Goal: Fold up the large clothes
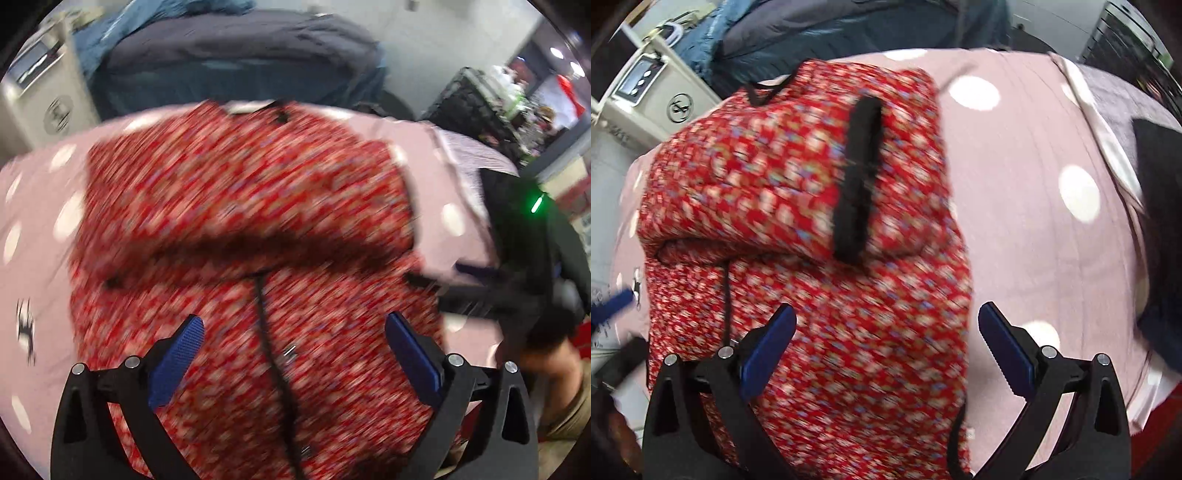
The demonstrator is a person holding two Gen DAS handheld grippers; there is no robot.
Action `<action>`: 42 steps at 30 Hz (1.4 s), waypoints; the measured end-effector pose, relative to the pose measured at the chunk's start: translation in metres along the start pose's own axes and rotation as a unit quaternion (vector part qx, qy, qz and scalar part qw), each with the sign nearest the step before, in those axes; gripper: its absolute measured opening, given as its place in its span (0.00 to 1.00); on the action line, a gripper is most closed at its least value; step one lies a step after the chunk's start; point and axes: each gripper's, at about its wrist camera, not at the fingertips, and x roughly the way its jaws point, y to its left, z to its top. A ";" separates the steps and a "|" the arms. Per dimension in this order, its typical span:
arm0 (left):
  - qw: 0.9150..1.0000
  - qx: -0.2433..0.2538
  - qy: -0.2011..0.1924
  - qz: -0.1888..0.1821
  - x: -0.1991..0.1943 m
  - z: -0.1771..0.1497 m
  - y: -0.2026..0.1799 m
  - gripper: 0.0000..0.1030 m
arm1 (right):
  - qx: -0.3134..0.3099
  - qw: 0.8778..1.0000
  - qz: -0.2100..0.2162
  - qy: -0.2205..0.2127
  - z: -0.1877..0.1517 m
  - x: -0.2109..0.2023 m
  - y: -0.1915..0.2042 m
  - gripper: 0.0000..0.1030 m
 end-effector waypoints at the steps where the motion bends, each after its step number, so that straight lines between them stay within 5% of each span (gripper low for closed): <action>1: 1.000 -0.027 0.009 0.010 0.002 -0.014 0.019 0.94 | -0.005 1.000 0.004 -0.001 0.004 0.001 0.007 0.95; 5: 0.993 -0.112 0.029 0.039 0.000 -0.053 0.075 0.94 | -0.033 0.999 0.030 -0.016 0.032 0.004 0.046 0.95; 9: 0.984 -0.167 0.013 0.053 -0.011 -0.067 0.111 0.94 | -0.046 0.999 -0.022 -0.009 0.053 0.019 0.064 0.69; 12: 0.981 -0.183 -0.009 0.057 -0.017 -0.058 0.124 0.94 | -0.034 0.999 -0.022 0.011 0.059 0.027 0.066 0.69; 15: 0.985 -0.159 -0.033 0.063 -0.018 -0.029 0.123 0.94 | -0.032 0.998 -0.050 0.009 0.062 0.023 0.064 0.80; 19: 0.990 -0.101 -0.052 0.083 -0.008 0.019 0.109 0.94 | -0.027 0.994 -0.104 -0.028 0.067 0.007 0.052 0.81; 25: 0.993 0.006 -0.074 0.093 0.015 0.098 0.070 0.94 | -0.070 0.996 -0.035 -0.046 0.088 -0.007 0.077 0.87; 28: 0.993 0.042 -0.042 0.103 0.048 0.123 0.063 0.94 | -0.097 0.995 -0.024 -0.022 0.100 0.013 0.092 0.88; 33: 0.993 0.009 0.067 0.102 0.121 0.134 0.087 0.95 | -0.095 0.991 -0.063 0.066 0.113 0.087 0.087 0.95; 36: 0.992 0.031 0.046 0.110 0.137 0.134 0.086 0.96 | -0.102 0.990 -0.066 0.068 0.125 0.102 0.092 0.96; 42: 0.990 0.018 0.061 0.122 0.152 0.144 0.084 0.96 | -0.093 0.989 -0.059 0.097 0.152 0.125 0.095 0.96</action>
